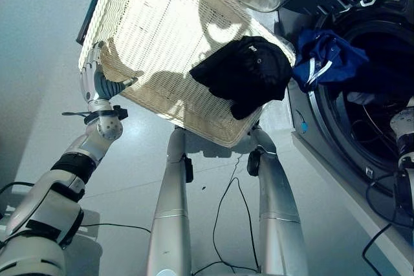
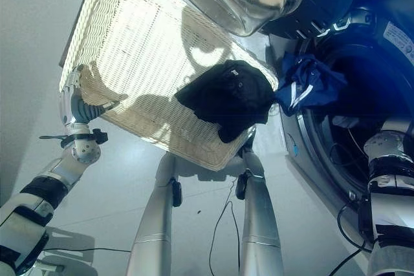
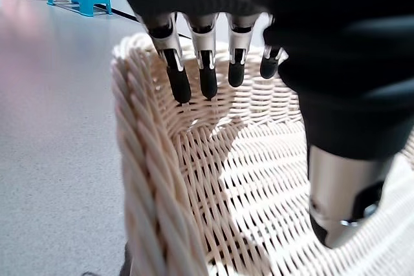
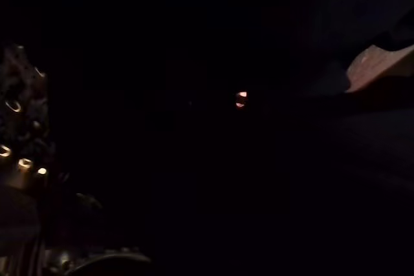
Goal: Put the clothes into the washing machine.
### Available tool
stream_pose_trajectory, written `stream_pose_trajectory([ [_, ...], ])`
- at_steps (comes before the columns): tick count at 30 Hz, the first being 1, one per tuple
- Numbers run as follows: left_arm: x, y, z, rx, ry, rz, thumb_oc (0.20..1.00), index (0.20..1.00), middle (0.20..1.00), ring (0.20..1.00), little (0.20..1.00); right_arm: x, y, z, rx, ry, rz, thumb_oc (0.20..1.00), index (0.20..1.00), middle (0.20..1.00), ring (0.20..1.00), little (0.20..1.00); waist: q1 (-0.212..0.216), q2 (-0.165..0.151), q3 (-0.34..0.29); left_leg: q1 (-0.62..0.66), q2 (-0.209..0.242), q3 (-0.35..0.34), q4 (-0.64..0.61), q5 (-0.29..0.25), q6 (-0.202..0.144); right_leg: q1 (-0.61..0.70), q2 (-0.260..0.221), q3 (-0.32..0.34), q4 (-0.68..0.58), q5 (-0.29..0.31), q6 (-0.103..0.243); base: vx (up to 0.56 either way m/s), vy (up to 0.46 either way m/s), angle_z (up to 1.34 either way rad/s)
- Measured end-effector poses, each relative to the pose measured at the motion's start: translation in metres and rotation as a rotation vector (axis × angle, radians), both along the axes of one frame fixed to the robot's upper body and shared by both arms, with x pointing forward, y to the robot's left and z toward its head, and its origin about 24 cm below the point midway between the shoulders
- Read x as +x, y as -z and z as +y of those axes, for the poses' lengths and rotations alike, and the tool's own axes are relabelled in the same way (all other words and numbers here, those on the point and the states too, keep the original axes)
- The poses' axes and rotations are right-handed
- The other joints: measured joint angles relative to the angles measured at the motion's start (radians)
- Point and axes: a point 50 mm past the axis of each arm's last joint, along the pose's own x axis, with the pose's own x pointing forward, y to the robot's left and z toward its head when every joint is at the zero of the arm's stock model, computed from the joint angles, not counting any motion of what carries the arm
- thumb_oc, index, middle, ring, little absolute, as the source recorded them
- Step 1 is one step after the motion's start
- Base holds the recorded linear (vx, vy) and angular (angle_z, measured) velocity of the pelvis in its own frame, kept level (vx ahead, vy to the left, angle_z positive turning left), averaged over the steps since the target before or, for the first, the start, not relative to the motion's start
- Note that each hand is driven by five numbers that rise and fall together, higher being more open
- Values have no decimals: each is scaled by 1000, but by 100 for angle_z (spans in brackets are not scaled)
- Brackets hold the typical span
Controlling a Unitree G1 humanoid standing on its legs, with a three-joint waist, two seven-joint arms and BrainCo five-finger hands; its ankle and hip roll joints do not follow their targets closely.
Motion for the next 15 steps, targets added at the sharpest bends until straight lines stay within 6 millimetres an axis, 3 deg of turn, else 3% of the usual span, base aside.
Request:
stream_pose_trajectory([
  [5, 1, -1, -3, 11, 23, 1, 1000, 1000, 1000, 1000, 1000, 5, 8, -7, 29, -135, 67, 1000, 1000, 1000, 1000, 1000, 0, 0, 0, -4, -14, -3, -7, 10, 13, 7, -11, 0, -25, 12, 18, 8, -6, 2],
  [9, 5, -7, -10, 33, 35, 4, 1000, 1000, 1000, 1000, 1000, 18, 21, -4, -60, -317, 310, 1000, 1000, 1000, 1000, 1000, -6, 0, 0, -8, -22, -17, -8, 10, 15, 9, -13, -7, -26, 12, 18, 0, -6, 2],
  [15, 11, -15, -15, 54, 23, 9, 1000, 1000, 1000, 1000, 1000, 31, 25, 5, -201, -466, 650, 1000, 1000, 1000, 1000, 1000, -18, 0, 0, -21, -22, -22, -5, 10, 15, 3, -13, -13, -25, 10, 21, 0, 0, 0],
])
